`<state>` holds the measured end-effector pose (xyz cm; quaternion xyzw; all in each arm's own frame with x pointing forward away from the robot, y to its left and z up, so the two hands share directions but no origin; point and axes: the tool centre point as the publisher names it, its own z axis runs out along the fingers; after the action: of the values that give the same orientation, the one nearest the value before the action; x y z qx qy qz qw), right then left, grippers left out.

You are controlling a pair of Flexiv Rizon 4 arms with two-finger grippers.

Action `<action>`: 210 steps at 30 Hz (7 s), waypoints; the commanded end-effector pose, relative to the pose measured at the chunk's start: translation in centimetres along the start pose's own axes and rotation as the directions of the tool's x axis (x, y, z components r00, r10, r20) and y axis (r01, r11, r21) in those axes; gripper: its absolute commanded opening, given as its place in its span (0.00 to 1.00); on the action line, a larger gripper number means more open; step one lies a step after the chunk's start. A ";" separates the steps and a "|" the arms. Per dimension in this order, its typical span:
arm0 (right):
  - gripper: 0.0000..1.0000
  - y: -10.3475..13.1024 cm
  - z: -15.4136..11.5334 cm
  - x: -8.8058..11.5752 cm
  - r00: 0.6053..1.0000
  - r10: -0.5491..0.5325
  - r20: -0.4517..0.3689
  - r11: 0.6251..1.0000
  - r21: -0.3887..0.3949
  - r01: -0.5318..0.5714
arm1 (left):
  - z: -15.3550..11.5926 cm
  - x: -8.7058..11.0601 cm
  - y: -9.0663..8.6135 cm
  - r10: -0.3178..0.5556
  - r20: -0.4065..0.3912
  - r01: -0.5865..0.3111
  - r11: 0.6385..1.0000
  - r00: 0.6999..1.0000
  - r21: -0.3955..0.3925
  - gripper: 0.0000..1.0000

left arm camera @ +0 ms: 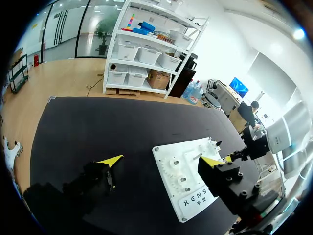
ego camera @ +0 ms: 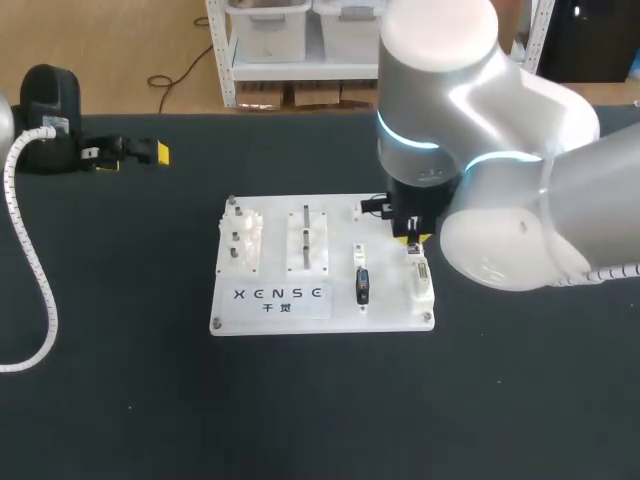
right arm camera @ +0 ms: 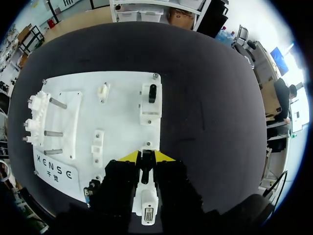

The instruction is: Insert the USB connector, Ethernet cable, and multi-pin plug into their matching sockets one by one.

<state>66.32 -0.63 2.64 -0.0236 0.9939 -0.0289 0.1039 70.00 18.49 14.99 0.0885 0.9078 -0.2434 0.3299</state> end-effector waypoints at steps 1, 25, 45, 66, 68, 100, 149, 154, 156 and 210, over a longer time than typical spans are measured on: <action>0.00 -0.1 0.4 -0.1 1.000 0.003 0.004 1.000 0.004 -0.003 | 0.0 0.0 0.0 0.000 0.000 0.000 1.000 1.000 0.000 1.00; 0.00 -0.4 3.3 0.2 0.998 0.022 -0.061 0.999 0.044 -0.020 | 0.0 0.0 0.0 0.000 0.000 0.000 1.000 1.000 0.000 1.00; 1.00 1.4 -1.6 -0.3 0.988 -0.090 0.127 0.990 0.123 0.075 | 0.0 0.0 0.0 0.000 0.000 0.000 1.000 1.000 0.000 1.00; 1.00 6.0 -3.5 3.0 0.981 -0.171 0.090 0.984 0.071 0.164 | 0.0 0.0 0.0 0.000 0.000 0.000 1.000 1.000 0.000 1.00; 1.00 6.3 -3.4 3.2 0.982 -0.174 0.079 0.984 0.063 0.169 | 0.0 0.0 0.0 0.000 0.000 0.000 1.000 1.000 0.000 1.00; 1.00 7.4 -1.9 5.6 0.989 -0.040 -0.143 0.991 -0.133 0.021 | 0.0 0.0 0.0 0.000 0.000 0.000 1.000 1.000 0.000 1.00; 0.08 8.0 -0.5 6.3 0.996 -0.010 -0.088 1.000 -0.031 0.008 | 0.0 0.0 0.0 0.000 0.000 0.000 1.000 1.000 0.000 1.00; 0.00 8.0 -0.7 6.4 0.997 -0.017 -0.077 1.000 -0.027 0.014 | 0.0 0.0 0.0 0.000 0.000 0.000 1.000 1.000 0.000 1.00; 0.00 7.9 -0.9 6.4 0.997 -0.018 -0.072 0.999 -0.027 0.016 | 0.0 0.0 0.0 0.000 0.000 0.000 1.000 1.000 0.000 1.00; 0.00 -0.1 -5.2 5.5 0.996 -0.008 0.090 1.000 0.026 0.006 | 0.0 0.0 0.0 0.000 0.000 0.000 1.000 1.000 0.000 1.00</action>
<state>60.09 -0.60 6.63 -0.0267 0.9879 -0.0428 0.1469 70.00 18.49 14.99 0.0885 0.9078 -0.2434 0.3299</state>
